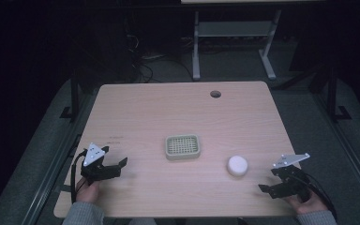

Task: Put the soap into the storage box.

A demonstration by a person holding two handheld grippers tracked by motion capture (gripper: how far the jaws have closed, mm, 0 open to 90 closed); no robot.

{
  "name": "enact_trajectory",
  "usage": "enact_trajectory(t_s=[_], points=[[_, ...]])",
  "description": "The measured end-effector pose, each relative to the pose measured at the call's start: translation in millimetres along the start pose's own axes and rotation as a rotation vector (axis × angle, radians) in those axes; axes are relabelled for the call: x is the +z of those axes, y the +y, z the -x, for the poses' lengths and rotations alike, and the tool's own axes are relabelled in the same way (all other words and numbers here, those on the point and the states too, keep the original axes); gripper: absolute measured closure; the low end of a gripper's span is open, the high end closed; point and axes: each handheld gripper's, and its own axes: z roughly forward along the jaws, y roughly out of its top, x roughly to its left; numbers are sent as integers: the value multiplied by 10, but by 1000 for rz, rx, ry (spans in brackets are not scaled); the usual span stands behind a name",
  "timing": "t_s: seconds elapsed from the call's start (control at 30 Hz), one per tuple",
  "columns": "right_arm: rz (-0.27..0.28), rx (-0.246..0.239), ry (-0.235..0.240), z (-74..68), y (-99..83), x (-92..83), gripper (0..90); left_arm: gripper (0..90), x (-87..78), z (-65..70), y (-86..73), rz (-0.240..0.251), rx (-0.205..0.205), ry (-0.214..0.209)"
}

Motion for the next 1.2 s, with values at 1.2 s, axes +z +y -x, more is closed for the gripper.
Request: enact_trajectory(t_s=[1.2], points=[[-110,-132,35,-159,517,2,172,128,-11,-5,13,14,7,9]])
